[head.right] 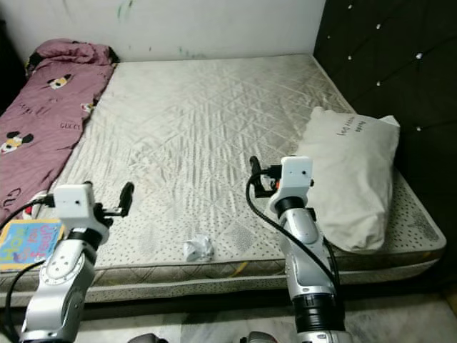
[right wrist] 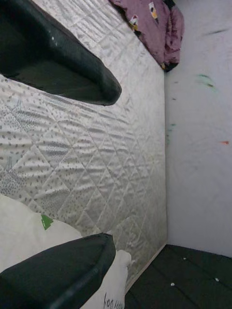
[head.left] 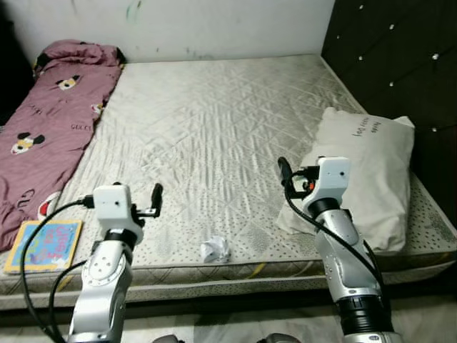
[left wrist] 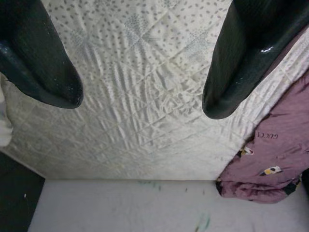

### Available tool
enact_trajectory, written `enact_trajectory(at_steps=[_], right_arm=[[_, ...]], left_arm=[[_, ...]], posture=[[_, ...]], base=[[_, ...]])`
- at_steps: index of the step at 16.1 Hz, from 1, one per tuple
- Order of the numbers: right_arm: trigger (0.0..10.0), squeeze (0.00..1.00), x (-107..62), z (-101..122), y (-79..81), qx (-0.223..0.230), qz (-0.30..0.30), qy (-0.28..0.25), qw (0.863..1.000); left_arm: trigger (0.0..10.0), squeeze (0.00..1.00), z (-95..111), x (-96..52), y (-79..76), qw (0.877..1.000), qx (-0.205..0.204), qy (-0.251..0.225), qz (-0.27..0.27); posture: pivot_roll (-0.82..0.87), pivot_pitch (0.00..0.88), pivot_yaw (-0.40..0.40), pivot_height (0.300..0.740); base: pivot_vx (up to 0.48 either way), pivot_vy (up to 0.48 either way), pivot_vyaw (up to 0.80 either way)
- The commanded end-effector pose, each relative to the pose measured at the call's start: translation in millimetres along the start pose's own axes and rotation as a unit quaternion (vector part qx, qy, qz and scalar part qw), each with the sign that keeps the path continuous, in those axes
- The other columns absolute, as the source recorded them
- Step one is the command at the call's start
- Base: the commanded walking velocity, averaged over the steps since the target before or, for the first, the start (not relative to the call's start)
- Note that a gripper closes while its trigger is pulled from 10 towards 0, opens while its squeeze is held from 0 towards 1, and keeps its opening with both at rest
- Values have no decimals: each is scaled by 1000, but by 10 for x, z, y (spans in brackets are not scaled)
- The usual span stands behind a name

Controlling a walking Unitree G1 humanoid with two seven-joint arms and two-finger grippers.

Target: Clean up the room

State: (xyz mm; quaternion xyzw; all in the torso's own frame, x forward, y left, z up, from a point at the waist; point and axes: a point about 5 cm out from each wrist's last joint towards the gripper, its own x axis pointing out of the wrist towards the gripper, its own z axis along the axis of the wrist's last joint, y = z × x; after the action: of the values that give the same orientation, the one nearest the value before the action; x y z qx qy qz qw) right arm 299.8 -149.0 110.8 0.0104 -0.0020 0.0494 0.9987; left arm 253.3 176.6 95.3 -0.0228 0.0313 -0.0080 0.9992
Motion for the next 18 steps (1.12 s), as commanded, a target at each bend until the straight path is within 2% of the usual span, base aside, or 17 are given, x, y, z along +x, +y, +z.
enact_trajectory(at_steps=[1,7,9,11,12,13,15,18], right_arm=[[10000,0,36,56,58,4,10,-6,1000],[10000,0,1,52,27,-4,14,-2,1000],[10000,0,4,56,49,-3,15,-3,1000],[10000,0,5,55,71,-2,18,-1,1000],[10000,0,6,54,72,-2,19,-1,1000],[10000,0,18,63,74,-2,20,-2,1000],[10000,0,37,81,81,-2,20,-5,1000],[10000,0,10,74,96,-2,23,-7,1000]], left_arm=[[10000,0,21,-1,45,1000,-1,1,7],[10000,0,35,30,19,1000,-17,-4,3],[10000,0,109,56,50,999,8,-32,9],[10000,0,115,55,46,1000,-20,-23,4],[10000,0,114,49,34,1000,-22,-20,1],[10000,0,121,41,10,1000,1,-20,7],[10000,0,93,45,-15,1000,-24,-14,-3],[10000,0,74,26,13,1000,-15,-15,0]], posture=[[-75,26,6,740],[-88,39,13,740],[-83,47,15,740],[-80,53,14,740],[-77,54,11,740],[-75,59,9,740],[-73,61,10,740],[-74,58,9,740]], base=[[0,480,0],[0,480,0],[0,0,0],[0,0,0],[0,0,0],[0,0,0],[0,0,0],[0,0,0]])
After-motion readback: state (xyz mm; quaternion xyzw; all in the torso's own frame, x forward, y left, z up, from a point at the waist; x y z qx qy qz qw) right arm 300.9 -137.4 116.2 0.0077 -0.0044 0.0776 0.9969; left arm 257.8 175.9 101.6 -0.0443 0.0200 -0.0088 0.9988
